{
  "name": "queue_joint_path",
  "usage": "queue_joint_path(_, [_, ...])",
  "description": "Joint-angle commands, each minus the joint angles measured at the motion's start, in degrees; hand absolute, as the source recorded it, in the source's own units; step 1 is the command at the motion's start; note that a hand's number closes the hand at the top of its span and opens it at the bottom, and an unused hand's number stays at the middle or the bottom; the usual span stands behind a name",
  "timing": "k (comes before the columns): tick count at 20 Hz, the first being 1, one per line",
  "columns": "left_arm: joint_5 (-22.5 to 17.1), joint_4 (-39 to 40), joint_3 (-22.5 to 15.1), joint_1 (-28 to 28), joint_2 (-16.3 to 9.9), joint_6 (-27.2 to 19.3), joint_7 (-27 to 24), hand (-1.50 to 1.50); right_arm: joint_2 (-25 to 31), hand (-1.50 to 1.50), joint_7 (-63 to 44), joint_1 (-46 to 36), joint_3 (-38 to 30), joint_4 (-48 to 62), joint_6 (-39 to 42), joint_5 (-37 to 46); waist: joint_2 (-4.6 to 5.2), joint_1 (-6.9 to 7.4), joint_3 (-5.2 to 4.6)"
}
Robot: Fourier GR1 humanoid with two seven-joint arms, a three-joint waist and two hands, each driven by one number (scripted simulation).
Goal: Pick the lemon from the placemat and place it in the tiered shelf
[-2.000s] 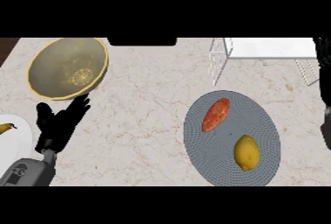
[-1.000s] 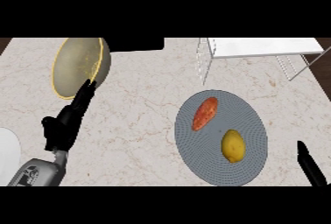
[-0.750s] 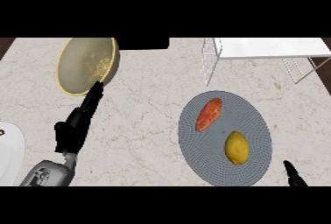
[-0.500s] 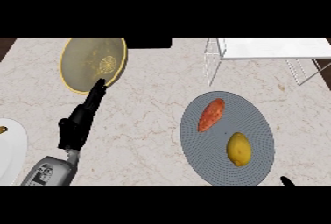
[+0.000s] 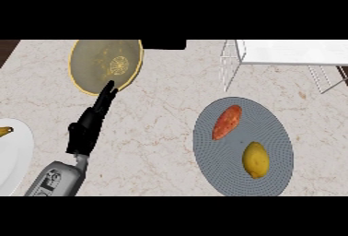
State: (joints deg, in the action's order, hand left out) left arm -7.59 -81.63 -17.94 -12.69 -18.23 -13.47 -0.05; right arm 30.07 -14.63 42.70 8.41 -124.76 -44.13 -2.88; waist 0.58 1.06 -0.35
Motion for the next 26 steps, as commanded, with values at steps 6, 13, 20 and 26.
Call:
queue_joint_path(6, [0.91,-0.09,-0.17,-2.05,1.48,-0.06,1.86,0.00,17.93,-1.50,-33.47,-1.14,0.47,-11.50,4.41,11.92,0.17,0.93,0.03])
queue_joint_path(13, [0.64,0.36,2.09,0.69,0.15,2.24,-1.06,0.00,16.36,-1.50,-56.06,-16.89,5.85,-15.51,6.94,24.10,-0.11,0.76,0.13])
queue_joint_path(20, [1.11,-0.04,2.63,-0.37,1.51,2.59,1.68,0.00,13.00,-1.50,-64.34,-24.99,10.38,-12.25,11.21,32.45,-0.47,-0.18,0.19])
queue_joint_path(26, [2.24,-0.09,2.11,1.09,3.10,2.58,-0.02,0.00,5.11,-1.50,-68.13,-31.87,13.23,-7.01,15.15,38.55,-0.47,-0.30,0.20])
